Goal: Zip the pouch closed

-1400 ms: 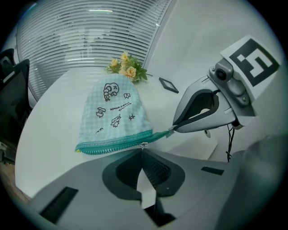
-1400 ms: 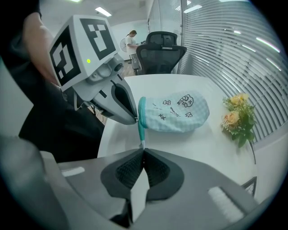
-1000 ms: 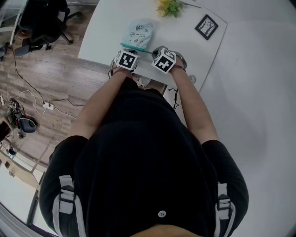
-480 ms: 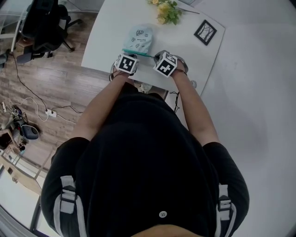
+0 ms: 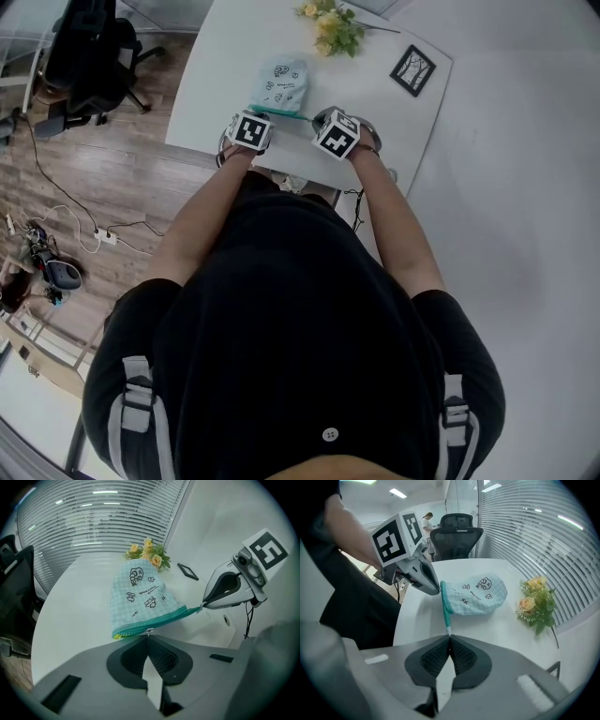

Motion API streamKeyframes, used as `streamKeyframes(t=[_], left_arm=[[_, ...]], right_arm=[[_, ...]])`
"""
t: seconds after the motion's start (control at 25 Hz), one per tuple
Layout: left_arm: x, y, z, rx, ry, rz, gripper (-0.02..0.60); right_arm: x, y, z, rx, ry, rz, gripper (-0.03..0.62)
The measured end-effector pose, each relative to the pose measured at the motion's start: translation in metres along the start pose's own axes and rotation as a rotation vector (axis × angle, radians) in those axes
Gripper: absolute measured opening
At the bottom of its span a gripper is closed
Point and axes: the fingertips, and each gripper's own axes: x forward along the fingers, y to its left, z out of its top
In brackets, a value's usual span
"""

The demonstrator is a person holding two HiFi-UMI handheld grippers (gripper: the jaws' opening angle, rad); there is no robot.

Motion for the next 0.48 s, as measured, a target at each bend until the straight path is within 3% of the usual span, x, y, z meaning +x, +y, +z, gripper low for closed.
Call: streamKeyframes(t=[0.48], left_arm=[[-0.001, 0.026, 0.002, -0.03, 0.034, 0.047, 0.008]], right_arm=[[-0.001, -0.009, -0.017, 0.082, -0.012, 0.02, 0.011]])
